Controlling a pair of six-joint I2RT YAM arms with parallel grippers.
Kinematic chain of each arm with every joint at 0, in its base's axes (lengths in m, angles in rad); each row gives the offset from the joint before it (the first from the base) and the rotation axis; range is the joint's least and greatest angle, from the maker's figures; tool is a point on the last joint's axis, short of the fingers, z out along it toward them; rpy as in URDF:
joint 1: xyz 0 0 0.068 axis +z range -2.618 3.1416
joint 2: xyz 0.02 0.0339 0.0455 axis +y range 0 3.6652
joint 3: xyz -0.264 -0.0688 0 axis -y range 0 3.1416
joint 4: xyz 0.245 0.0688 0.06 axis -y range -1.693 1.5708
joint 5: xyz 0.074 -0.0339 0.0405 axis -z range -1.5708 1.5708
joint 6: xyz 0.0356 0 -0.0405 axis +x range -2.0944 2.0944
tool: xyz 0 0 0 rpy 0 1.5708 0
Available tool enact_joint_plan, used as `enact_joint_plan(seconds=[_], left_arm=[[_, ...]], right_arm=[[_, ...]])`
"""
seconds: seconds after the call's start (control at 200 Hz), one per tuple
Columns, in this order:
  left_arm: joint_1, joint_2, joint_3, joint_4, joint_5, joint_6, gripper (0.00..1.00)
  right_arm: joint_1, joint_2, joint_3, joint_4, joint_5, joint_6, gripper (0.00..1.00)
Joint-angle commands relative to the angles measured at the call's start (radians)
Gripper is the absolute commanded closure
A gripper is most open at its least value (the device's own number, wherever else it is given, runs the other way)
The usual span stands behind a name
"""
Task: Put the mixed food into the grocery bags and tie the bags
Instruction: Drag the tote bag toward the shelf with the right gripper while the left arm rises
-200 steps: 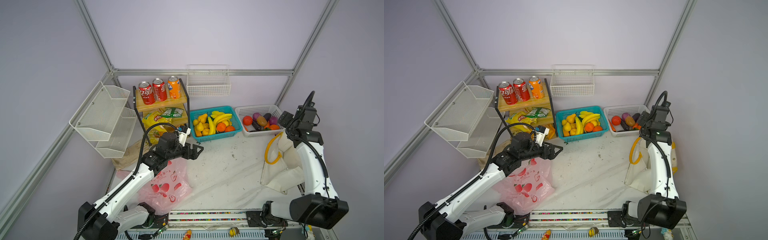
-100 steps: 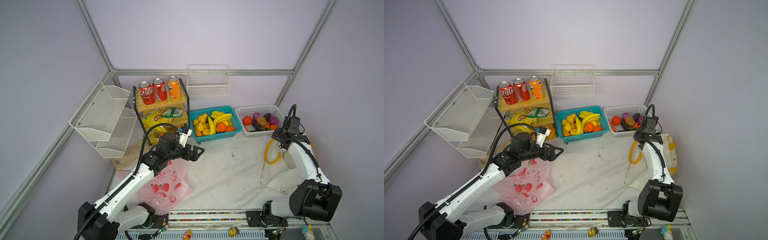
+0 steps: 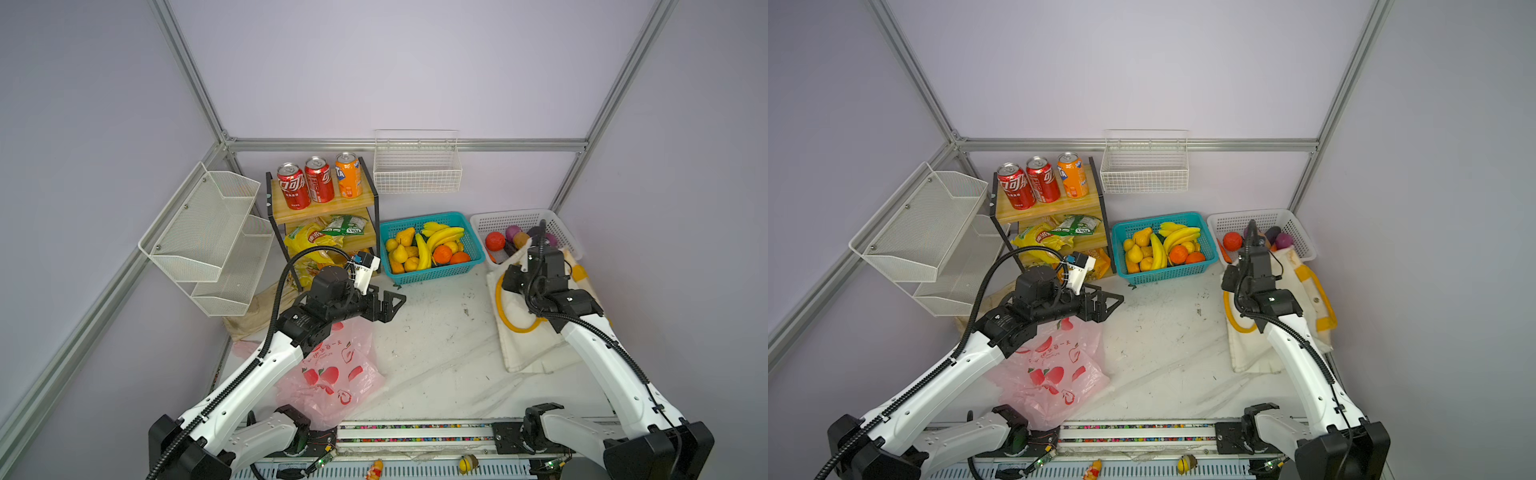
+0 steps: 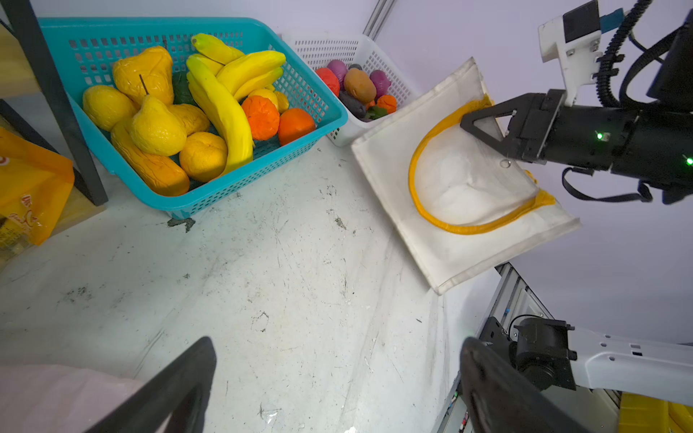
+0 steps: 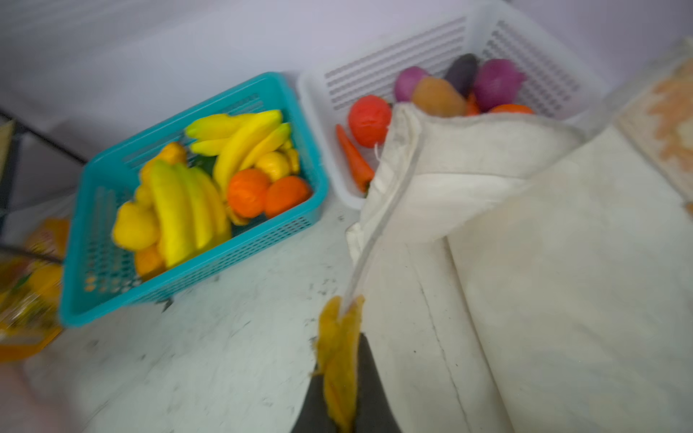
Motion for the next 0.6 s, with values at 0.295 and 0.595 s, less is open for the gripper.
enact_joint_plan(seconds=[0.295,0.595], left_arm=[[0.006,-0.005,0.056,-0.026,-0.225,0.049,0.0],[0.274,-0.126,-0.001,-0.001,-0.185,-0.089,0.0]], right_arm=[[0.546,0.352,0.222,-0.044,0.14,-0.026,1.0],[0.62,0.467,0.28,0.1,-0.037,-0.16,1.0]])
